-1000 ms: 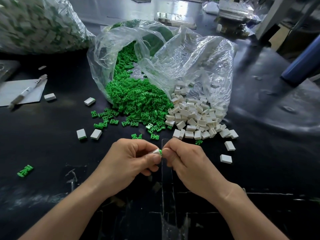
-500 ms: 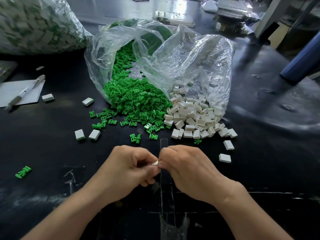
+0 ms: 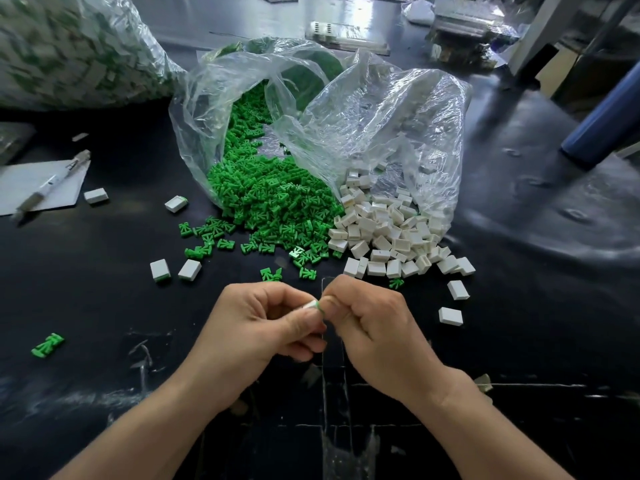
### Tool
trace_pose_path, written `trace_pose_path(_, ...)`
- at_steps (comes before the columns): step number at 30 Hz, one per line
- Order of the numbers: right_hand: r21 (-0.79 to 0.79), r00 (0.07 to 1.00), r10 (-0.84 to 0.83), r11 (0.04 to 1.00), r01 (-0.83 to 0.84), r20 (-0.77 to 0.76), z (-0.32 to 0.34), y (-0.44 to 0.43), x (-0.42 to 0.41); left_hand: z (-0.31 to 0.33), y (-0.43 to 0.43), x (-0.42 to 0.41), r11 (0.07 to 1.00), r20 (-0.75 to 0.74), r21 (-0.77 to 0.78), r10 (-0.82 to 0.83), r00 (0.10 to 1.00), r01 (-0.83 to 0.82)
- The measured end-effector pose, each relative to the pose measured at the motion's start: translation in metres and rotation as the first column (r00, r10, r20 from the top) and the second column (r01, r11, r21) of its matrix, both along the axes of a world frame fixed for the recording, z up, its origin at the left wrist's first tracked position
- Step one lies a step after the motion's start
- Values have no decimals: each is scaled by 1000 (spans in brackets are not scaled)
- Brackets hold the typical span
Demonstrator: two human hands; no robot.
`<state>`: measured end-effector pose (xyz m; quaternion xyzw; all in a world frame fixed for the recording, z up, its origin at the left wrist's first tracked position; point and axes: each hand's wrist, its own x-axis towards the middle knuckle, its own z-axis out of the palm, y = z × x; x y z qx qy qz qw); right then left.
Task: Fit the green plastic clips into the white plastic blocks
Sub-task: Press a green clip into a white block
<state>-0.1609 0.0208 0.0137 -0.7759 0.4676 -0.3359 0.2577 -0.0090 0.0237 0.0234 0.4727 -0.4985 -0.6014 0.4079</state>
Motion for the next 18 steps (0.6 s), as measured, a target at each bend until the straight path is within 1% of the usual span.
trace_pose_path(1,68,999,40,997,-39,-17,1,-1,-3,1,-1,2,999,25,18,-37,999,36)
trace_pose_path(3,188,987,123,977,-102,-103,5,-3,-9,-1,-2,6,994,95,39,-102,990,99)
trace_pose_path(5,264,960,192,955,-135,-203,9,-4,-15,-4,-3,7,988,153,58,-150,977,142)
trace_pose_path(9,327,877,291,930,-166,-382,15,-4,-18,-8,0,5,973,227,93,-227,947,211)
trace_pose_path(11,276,863,278,946,-169,-422,16,-3,-15,-8,0,4,973,216,94,-228,950,212)
trace_pose_path(12,223,878,246,961,-165,-410,15,-3,-13,-7,-1,4,978,183,89,-203,962,189)
trace_pose_path(14,123,935,166,983,-134,-315,13,-2,-8,-6,-1,3,990,95,84,-121,988,113)
trace_pose_path(16,91,972,105,992,-87,-211,10,-1,-5,-6,0,2,996,28,80,-51,998,49)
trace_pose_path(18,78,988,63,996,-52,-139,6,-1,-4,-6,2,0,997,-13,79,-11,1000,12)
